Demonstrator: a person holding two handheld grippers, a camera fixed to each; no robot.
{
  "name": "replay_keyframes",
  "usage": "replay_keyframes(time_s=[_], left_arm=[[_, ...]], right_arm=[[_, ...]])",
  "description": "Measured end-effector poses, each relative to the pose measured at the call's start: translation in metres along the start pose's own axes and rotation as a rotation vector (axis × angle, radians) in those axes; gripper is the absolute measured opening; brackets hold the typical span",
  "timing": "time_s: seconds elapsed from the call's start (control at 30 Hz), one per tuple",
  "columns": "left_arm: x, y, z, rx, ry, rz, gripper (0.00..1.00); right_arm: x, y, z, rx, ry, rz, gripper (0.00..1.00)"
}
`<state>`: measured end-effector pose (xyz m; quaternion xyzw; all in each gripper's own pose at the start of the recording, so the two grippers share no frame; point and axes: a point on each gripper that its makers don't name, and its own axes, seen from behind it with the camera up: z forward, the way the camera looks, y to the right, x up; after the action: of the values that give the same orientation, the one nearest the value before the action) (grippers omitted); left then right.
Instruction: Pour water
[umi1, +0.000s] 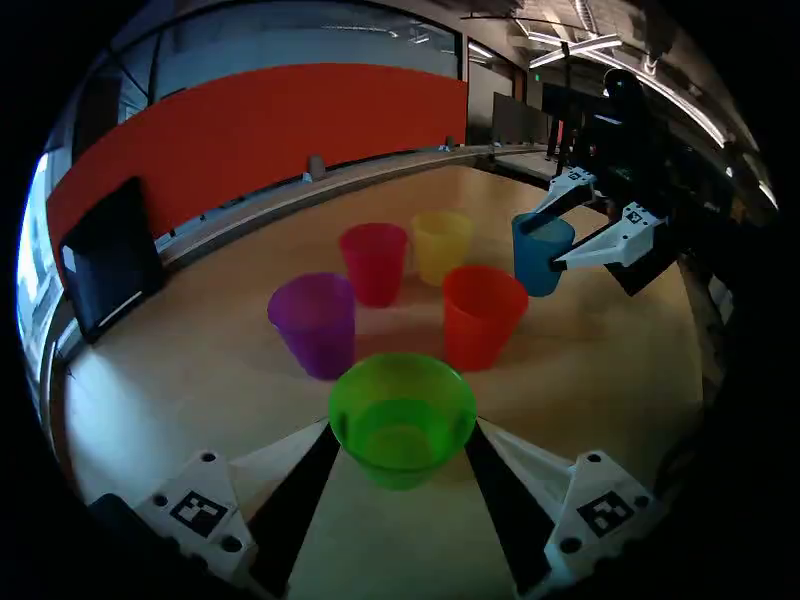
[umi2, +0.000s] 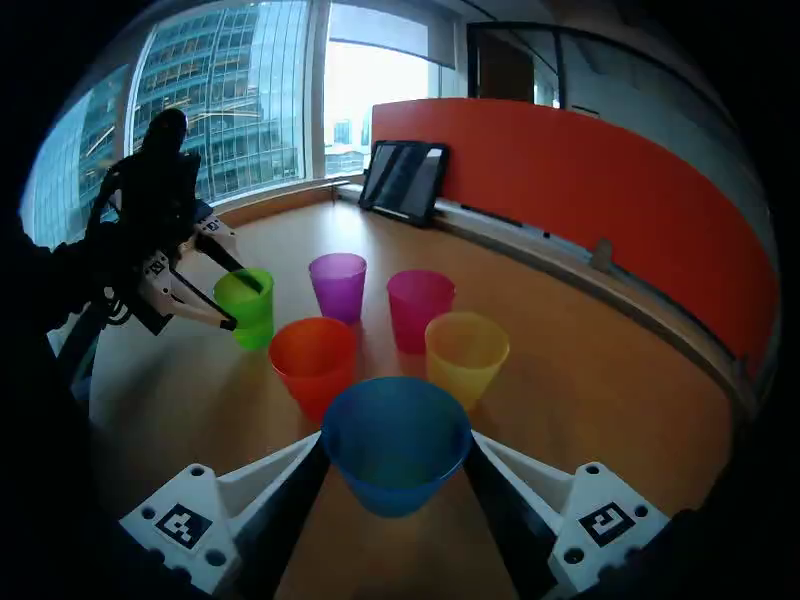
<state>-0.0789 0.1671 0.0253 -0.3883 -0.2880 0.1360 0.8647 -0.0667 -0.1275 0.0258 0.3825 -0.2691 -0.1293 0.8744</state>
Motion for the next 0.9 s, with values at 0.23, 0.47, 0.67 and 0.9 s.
replay_keyframes(time_s=[0.23,0.47,0.67,0.9], left_arm=[[-0.007,-0.001,0.002,-0.004,-0.006,-0.016,0.85],[-0.011,-0.003,0.002,-0.007,-0.001,-0.037,0.85],[-0.012,-0.004,0.000,-0.008,0.004,-0.046,0.86],[-0.015,-0.004,-0.004,0.001,-0.001,-0.046,0.97]], right_arm=[[-0.004,0.000,0.004,0.002,-0.006,0.011,0.92],[-0.007,0.000,0.008,0.000,-0.014,0.012,0.92],[-0.008,0.000,0.011,-0.003,-0.015,0.008,0.92],[-0.012,0.002,0.015,-0.013,-0.019,0.008,0.92]])
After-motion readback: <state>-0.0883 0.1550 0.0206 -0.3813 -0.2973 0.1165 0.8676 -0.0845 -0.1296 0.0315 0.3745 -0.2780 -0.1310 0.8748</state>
